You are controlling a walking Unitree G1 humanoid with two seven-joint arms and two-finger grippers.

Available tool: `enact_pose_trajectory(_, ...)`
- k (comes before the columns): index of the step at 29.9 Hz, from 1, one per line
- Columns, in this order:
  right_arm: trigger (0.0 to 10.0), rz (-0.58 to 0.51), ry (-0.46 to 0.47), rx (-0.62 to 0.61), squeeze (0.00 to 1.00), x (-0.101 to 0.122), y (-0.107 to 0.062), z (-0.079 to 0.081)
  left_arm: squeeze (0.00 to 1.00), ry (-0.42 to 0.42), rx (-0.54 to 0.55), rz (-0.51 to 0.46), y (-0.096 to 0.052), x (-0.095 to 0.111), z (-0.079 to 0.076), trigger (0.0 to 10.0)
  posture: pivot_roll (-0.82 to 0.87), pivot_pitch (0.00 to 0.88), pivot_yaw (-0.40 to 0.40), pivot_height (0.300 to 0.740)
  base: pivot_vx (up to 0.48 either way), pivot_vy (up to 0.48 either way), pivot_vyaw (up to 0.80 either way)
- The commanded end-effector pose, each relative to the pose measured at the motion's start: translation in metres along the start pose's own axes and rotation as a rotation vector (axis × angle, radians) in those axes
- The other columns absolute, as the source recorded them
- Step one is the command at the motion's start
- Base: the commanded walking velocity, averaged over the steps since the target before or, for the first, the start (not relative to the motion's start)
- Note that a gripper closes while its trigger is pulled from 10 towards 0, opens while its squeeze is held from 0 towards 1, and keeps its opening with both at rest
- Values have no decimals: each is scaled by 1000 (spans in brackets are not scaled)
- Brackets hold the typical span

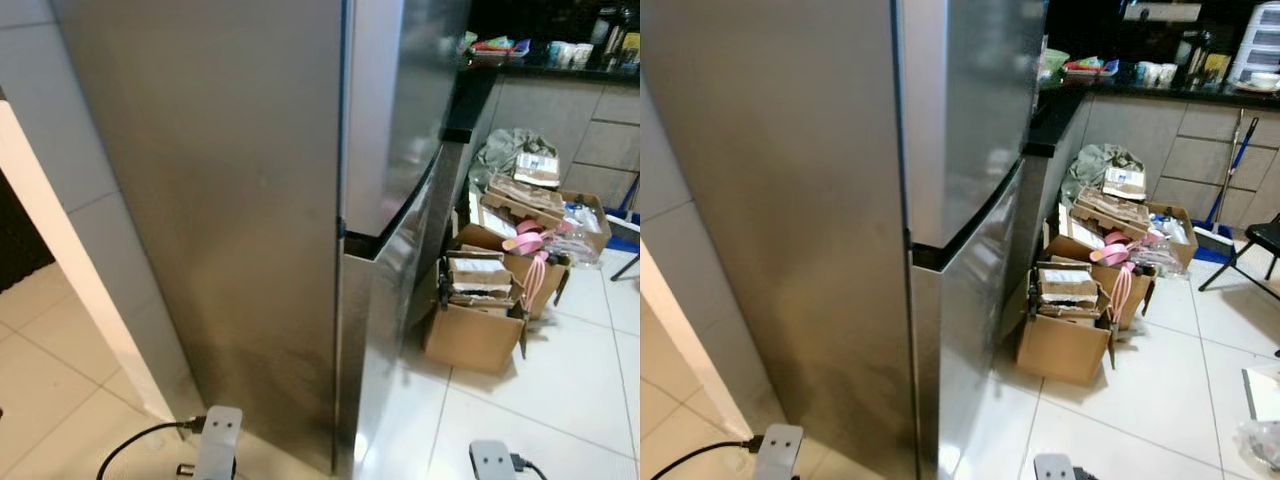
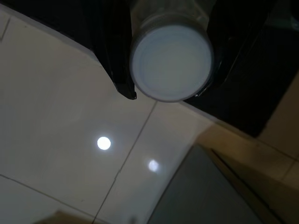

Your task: Restocking fridge

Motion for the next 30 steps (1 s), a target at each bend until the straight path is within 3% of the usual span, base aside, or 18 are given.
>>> enact_pose_trajectory(1,10000,-6,2,-14,0,0,-1,-6,0,-13,23,15,0,-2,3,10000,-48,78,6,740,0,0,0)
enact_pose_trajectory(13,10000,-11,-21,-10,0,5,-1,-10,0,-29,51,-2,1,4,9,10000,-62,77,-11,740,0,0,0)
enact_pose_trajectory(30,10000,-10,-36,-8,0,5,-2,-14,0,-27,22,-17,1,6,1,10000,-73,82,-24,740,0,-56,0)
Point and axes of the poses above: a point about 5 cm out from each wrist's last joint towards the gripper, its own y axis pointing out of the wrist towards the gripper, its own x axis along the axis of the wrist's last joint, z = x × y, the point moved 1 cm from there along y, pointing out of the wrist towards the gripper, and after that the axes turned 8 degrees about y, right-handed, at the moved point
